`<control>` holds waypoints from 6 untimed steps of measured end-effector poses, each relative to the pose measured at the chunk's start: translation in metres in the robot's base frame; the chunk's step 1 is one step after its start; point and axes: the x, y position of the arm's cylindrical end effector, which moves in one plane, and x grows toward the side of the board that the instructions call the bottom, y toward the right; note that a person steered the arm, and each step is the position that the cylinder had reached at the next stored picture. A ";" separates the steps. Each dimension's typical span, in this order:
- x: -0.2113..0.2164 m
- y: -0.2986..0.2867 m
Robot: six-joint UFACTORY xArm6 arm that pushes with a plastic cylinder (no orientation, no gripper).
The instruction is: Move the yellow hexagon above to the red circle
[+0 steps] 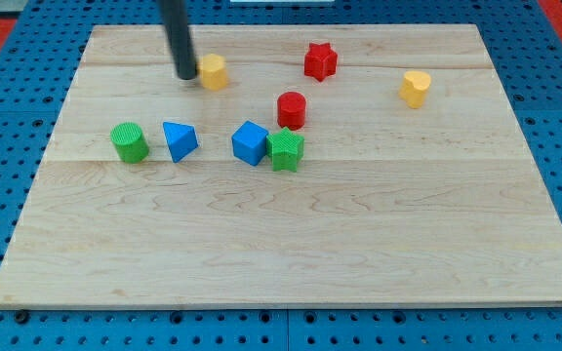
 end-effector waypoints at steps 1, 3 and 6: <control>0.004 0.053; -0.032 0.068; -0.049 0.097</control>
